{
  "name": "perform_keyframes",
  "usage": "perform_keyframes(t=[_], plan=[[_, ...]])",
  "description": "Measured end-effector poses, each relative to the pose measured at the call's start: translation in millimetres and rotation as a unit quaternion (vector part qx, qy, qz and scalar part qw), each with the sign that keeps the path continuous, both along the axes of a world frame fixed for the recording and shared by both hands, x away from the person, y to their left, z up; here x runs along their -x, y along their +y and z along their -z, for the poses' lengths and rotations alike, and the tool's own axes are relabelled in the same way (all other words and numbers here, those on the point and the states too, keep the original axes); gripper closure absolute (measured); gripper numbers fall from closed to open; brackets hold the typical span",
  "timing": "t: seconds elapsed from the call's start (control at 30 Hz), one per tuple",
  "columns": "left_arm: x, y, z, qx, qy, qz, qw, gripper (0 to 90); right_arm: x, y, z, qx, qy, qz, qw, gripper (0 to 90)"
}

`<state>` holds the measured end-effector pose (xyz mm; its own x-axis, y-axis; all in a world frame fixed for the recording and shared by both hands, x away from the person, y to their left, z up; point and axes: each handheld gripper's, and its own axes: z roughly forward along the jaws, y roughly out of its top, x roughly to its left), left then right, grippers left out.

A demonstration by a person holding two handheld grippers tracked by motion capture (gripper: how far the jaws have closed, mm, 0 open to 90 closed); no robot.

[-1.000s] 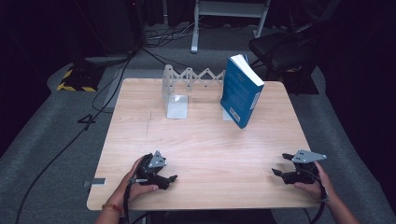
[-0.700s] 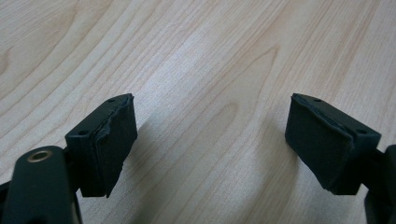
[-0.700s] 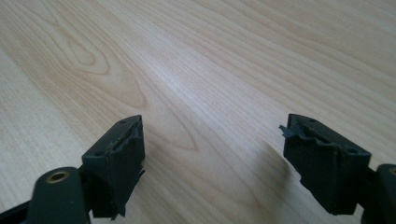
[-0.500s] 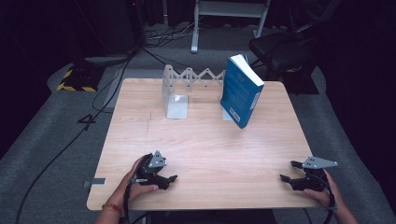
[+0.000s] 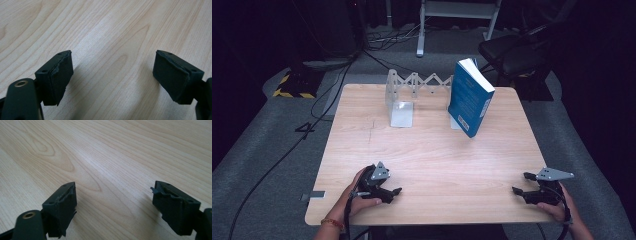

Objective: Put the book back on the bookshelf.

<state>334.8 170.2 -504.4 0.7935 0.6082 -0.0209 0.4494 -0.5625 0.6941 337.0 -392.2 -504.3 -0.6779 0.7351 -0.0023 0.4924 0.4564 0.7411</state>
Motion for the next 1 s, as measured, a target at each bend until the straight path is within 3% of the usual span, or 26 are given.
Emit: perform_keyframes(t=[1.0], plan=[[-1.2,0.5,0.0,-0.001,0.000,0.003,1.0000,16.4,-0.4,-0.3,0.0,0.000,0.001,0.009,1.0000,19.8]])
